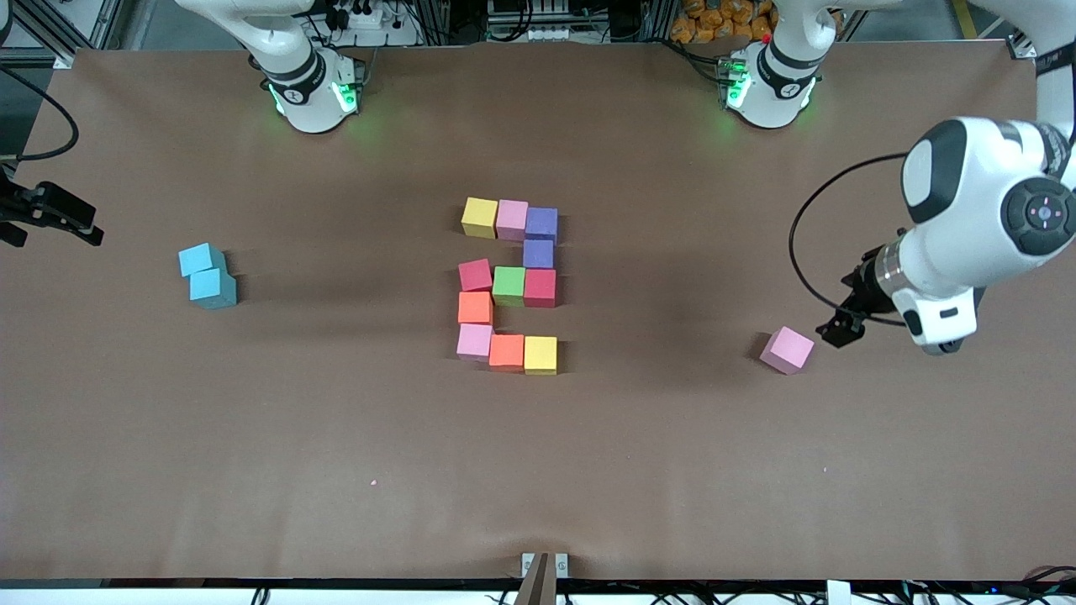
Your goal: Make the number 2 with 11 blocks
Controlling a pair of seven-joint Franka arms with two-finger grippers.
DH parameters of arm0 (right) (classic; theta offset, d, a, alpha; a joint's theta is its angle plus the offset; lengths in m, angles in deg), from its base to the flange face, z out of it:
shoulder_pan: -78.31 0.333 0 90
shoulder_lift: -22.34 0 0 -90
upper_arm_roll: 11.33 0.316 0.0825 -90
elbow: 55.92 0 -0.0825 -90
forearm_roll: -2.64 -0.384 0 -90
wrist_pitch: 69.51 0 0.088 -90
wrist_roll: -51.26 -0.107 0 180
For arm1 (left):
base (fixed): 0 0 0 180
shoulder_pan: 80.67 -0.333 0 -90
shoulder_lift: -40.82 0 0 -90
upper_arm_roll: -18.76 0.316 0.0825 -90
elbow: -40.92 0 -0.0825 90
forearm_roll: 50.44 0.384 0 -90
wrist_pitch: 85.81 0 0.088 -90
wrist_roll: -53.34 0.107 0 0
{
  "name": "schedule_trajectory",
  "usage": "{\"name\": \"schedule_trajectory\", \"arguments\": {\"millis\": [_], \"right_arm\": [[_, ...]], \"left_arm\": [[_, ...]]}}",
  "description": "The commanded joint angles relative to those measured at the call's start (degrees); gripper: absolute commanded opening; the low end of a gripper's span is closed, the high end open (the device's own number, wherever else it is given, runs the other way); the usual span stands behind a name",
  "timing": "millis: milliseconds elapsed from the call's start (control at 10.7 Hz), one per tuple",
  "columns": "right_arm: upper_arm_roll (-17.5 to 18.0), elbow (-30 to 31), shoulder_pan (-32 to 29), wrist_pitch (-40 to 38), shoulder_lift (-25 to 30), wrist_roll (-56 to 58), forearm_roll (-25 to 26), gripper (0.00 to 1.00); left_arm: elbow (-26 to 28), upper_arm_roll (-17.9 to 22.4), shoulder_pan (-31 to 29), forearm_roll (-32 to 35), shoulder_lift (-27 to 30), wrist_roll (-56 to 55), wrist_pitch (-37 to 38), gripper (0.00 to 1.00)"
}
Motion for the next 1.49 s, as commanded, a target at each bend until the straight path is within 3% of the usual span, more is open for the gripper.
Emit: {"name": "schedule_trajectory", "arguments": {"millis": [0, 561, 934, 1215, 1402], "right_arm": [[0.0, 0.0, 0.2, -0.1, 0.6, -0.5, 0.7, 1.0], [0.0, 0.0, 0.3, 0.3, 0.6, -0.5, 0.7, 1.0], [0.0, 0.1, 0.3, 1.2, 0.4, -2.5, 0.7, 1.0], [0.0, 0.2, 0.3, 0.6, 0.5, -2.5, 0.6, 1.0], [0.0, 0.2, 0.4, 0.5, 0.5, -2.6, 0.4, 1.0]], "left_arm": [[3.9, -0.5, -0.5, -0.4, 6.1, 6.1, 0.8, 1.0], [-0.6, -0.2, 1.0, 2.5, 10.7, 22.3, 7.9, 1.0], [-10.6, -1.5, 0.2, 2.7, 10.6, 36.5, 16.6, 1.0], [-15.4, -1.4, 0.2, 4.7, 10.7, 47.5, 23.7, 1.0], [-17.1, -1.7, 0.6, 4.7, 11.2, 49.1, 25.5, 1.0]]}}
